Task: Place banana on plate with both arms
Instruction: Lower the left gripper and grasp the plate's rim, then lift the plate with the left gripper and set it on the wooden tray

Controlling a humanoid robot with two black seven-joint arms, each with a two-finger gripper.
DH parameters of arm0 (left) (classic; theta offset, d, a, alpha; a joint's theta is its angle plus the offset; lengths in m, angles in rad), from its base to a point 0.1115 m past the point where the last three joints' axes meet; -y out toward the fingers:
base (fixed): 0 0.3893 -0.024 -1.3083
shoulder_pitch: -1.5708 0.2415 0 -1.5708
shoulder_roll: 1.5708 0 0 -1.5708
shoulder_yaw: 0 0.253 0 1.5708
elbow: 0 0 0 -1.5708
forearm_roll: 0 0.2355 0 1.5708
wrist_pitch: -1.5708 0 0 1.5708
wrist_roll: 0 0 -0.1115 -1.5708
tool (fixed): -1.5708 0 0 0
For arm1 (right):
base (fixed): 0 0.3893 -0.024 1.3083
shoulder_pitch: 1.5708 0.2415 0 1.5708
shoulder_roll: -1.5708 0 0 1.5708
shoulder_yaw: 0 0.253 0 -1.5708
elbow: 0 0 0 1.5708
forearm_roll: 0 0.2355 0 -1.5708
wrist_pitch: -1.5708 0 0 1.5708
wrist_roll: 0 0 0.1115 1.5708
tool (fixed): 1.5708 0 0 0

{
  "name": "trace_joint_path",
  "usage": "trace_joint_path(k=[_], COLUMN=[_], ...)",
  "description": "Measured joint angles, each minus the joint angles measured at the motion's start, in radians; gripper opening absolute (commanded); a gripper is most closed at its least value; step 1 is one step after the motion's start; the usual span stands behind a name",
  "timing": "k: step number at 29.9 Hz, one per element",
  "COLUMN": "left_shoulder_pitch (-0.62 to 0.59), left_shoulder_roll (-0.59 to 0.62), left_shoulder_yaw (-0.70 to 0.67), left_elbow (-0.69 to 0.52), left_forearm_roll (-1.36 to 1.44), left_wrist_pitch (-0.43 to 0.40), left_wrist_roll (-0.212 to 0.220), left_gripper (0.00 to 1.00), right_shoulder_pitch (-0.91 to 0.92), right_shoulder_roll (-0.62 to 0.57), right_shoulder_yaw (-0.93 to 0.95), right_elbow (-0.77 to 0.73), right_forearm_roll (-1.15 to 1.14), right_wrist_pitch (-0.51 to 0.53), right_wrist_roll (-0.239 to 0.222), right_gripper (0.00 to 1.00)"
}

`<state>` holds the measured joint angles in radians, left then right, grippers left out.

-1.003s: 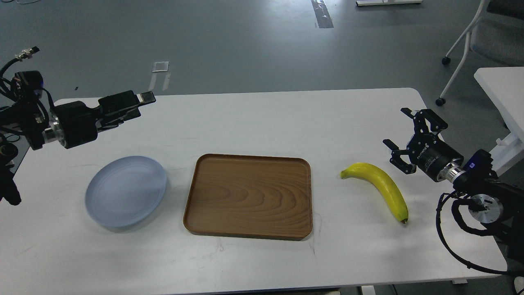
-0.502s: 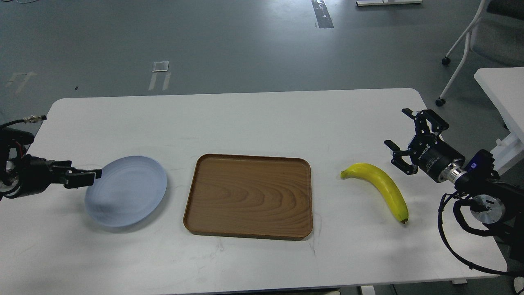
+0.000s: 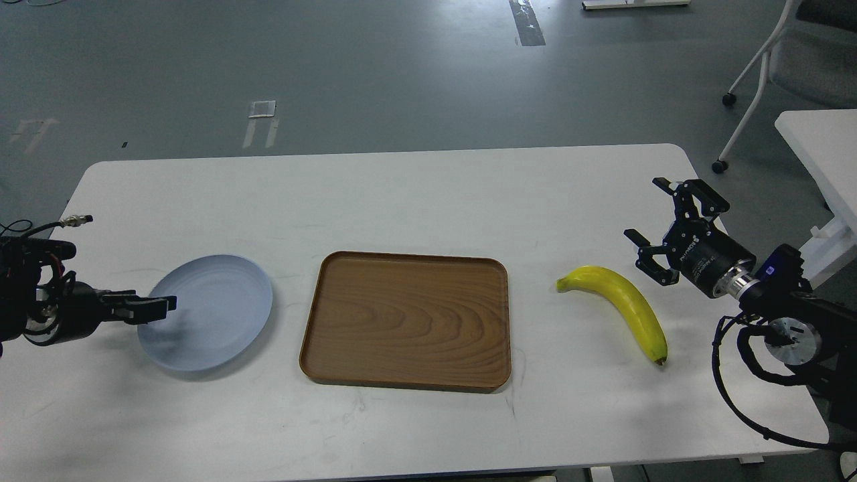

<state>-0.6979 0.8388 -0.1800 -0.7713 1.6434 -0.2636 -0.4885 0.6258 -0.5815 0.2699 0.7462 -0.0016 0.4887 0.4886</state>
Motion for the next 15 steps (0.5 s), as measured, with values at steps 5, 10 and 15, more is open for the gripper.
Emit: trace_joint_path(k=[5, 10, 15], left_shoulder_pitch=[0.0, 0.0, 0.002], left_shoulder_roll=[-0.004, -0.007, -0.007], left_shoulder_yaw=[0.003, 0.004, 0.006], left_elbow=[0.009, 0.01, 0.011], left_forearm_roll=[-0.007, -0.031, -0.033], left_wrist_pitch=[0.0, 0.0, -0.002], left_wrist_roll=[0.0, 0.0, 0.0], left_gripper=[0.39, 0.0, 0.0], right_shoulder_pitch=[0.0, 0.0, 0.0], right_shoulder_roll=[-0.001, -0.001, -0.001], right_shoulder_yaw=[0.0, 0.0, 0.0], right_elbow=[0.0, 0.0, 0.0], right_forearm_roll=[0.0, 0.0, 0.0], right_wrist_pitch=[0.0, 0.0, 0.0], right_wrist_roll=[0.0, 0.0, 0.0], right_gripper=[1.0, 1.0, 1.0])
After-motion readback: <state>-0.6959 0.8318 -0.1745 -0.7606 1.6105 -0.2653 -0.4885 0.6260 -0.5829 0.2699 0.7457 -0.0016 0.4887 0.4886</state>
